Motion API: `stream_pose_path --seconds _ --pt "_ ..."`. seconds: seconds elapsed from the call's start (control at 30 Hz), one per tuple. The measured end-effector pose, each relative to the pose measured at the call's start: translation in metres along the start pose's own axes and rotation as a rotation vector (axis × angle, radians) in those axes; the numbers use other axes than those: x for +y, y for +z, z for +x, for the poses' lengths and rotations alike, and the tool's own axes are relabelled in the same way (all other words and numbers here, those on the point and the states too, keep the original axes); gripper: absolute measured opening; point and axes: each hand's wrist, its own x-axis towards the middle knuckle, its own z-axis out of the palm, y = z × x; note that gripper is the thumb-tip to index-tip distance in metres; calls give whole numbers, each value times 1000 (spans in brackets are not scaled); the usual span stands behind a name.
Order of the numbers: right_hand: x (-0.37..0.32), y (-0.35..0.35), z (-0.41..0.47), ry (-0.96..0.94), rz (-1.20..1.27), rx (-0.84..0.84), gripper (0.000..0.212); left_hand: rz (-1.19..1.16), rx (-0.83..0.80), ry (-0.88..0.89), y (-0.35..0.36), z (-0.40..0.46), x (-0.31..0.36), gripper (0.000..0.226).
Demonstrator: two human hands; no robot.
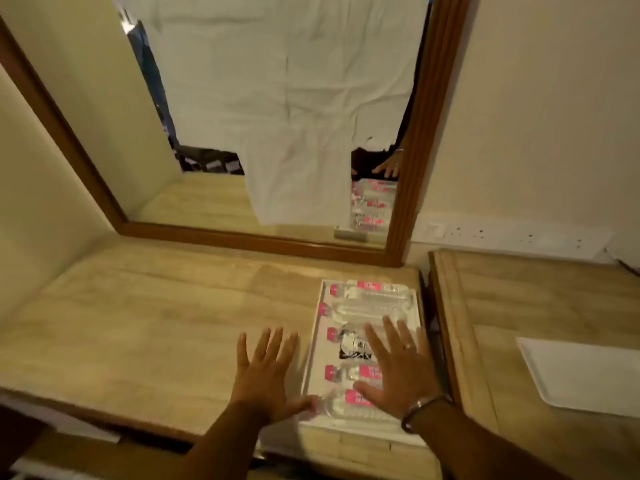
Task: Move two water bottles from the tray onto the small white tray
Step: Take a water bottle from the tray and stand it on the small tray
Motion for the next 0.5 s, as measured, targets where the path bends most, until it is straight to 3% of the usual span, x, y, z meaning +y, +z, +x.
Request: stream_pose_path --seconds 0.27,0.37,0.5 --pt "-83 51 -15 -294 -114 -114 52 -131 -158 114 80 -28 -18 131" --pt "-93 58 -8 -258 -126 -177 38 -162 -188 63 96 -23 -16 132" --pt "-99 61 4 -217 -204 -226 34 -144 -128 85 103 -9 -9 135"
